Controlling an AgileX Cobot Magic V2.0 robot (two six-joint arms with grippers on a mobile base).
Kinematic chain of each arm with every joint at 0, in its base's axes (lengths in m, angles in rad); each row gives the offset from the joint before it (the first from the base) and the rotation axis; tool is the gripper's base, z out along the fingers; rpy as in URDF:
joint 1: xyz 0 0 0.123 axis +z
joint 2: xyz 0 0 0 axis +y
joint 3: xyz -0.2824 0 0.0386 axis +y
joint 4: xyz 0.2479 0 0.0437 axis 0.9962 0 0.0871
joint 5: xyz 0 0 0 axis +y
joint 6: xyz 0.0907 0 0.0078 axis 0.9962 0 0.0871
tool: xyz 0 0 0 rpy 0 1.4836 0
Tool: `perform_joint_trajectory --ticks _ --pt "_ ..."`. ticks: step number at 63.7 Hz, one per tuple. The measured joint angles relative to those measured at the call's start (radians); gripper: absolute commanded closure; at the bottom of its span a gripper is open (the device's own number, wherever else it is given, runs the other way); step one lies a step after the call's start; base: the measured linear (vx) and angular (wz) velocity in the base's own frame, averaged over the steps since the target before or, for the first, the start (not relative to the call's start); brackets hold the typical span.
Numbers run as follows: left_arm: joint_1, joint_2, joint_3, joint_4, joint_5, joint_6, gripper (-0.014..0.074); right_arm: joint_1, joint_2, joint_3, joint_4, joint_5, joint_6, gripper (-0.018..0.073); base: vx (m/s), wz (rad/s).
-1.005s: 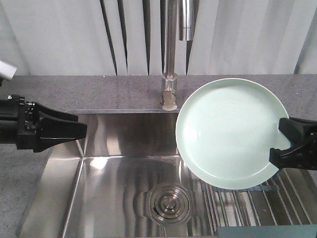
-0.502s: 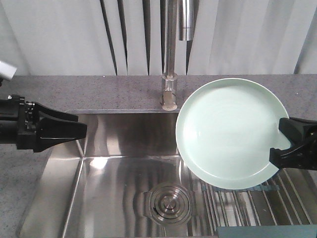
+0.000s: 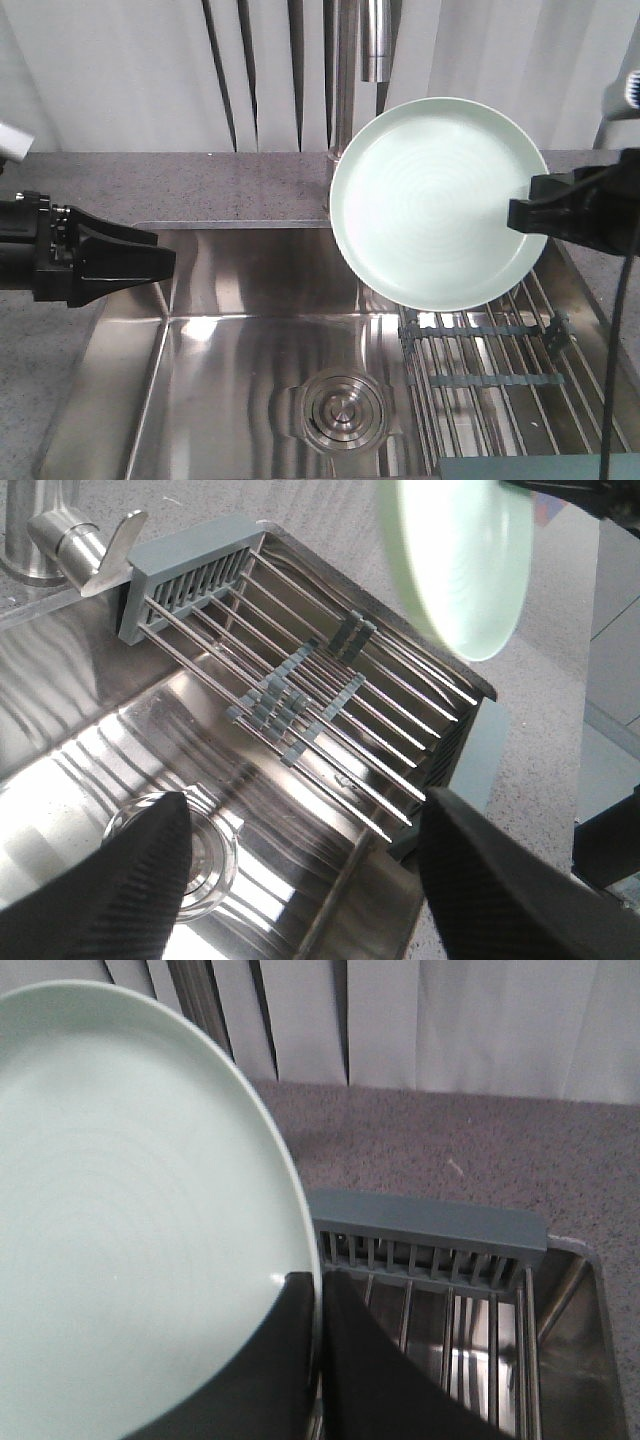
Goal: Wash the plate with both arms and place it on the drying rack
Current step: 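Lift the plate with the right gripper and swing it over the sink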
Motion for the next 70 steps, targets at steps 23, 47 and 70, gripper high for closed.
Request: perform_joint_trajectory --ticks 23,47,70 --pt "0.0 0.0 0.0 0.0 0.0 0.0 0.0125 0.0 0.358 -0.432 0.033 0.434 0.009 0.0564 0.0 0.0" --pt "0.0 0.0 0.0 0.0 0.0 0.0 0.0125 0.0 0.555 -0.71 0.126 0.864 -0.044 0.0564 0.0 0.0" --pt "0.0 0.0 0.0 0.0 0.0 0.0 0.0125 0.001 0.555 -0.711 0.157 0.541 -0.195 0.0564 0.0 0.0"
